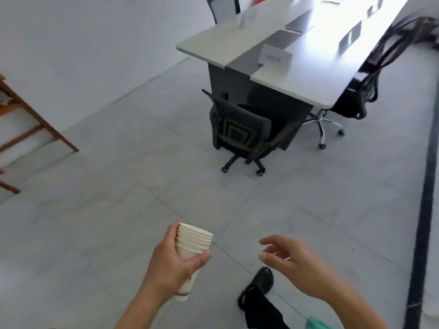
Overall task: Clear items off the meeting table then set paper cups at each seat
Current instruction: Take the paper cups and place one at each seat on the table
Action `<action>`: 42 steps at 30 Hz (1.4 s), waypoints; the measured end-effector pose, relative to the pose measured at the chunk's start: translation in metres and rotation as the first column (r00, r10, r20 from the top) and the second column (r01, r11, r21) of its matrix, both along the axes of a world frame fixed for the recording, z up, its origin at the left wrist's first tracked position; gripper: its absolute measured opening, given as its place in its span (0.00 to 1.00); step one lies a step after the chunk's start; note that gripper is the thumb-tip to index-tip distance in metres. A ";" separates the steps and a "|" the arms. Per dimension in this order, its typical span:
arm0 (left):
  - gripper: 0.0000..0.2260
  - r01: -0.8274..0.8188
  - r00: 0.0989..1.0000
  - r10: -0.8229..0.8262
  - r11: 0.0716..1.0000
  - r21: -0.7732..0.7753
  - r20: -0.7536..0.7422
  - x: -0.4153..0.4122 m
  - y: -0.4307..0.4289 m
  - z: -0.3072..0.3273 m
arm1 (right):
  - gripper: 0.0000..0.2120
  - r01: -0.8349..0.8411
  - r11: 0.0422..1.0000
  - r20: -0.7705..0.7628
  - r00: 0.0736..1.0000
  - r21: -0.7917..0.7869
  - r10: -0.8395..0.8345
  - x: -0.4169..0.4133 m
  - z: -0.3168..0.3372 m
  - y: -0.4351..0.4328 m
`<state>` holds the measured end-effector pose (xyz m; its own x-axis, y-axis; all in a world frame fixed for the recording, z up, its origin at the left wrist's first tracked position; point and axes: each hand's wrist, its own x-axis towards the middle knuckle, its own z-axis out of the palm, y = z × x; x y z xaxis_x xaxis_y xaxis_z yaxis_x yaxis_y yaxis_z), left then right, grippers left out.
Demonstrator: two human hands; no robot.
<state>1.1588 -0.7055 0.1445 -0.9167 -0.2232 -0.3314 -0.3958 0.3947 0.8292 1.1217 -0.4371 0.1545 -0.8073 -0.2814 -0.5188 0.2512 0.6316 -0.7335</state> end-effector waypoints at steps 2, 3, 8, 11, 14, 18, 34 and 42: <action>0.36 0.074 0.997 -0.074 0.997 0.008 -0.001 -0.046 0.026 -0.003 | 0.13 0.040 0.999 0.000 0.999 0.006 -0.040 -0.032 -0.002 0.023; 0.38 0.107 0.994 -0.107 0.994 0.010 0.003 -0.067 0.040 -0.004 | 0.13 0.048 0.999 0.000 0.999 0.021 -0.048 -0.049 -0.002 0.036; 0.41 0.248 0.969 -0.248 0.969 0.014 -0.003 -0.168 0.110 0.005 | 0.11 0.142 0.989 -0.029 0.990 0.043 -0.141 -0.135 0.004 0.095; 0.41 0.324 0.946 -0.324 0.946 -0.006 -0.013 -0.220 0.135 0.011 | 0.11 0.181 0.982 -0.050 0.983 0.052 -0.179 -0.184 0.011 0.123; 0.42 0.338 0.941 -0.338 0.941 -0.016 -0.009 -0.275 0.149 0.012 | 0.10 0.260 0.966 -0.079 0.963 0.015 -0.258 -0.227 0.012 0.143; 0.42 0.368 0.930 -0.368 0.930 0.005 -0.008 -0.361 0.167 0.002 | 0.09 0.269 0.961 -0.050 0.963 0.067 -0.266 -0.288 0.001 0.166; 0.29 0.657 0.753 -0.646 0.746 0.106 -0.124 -0.666 0.302 0.034 | 0.10 0.486 0.871 -0.108 0.872 0.078 -0.477 -0.509 0.036 0.261; 0.33 0.669 0.743 -0.661 0.739 0.083 -0.105 -0.758 0.385 0.018 | 0.13 0.432 0.898 -0.115 0.899 0.083 -0.422 -0.623 0.020 0.364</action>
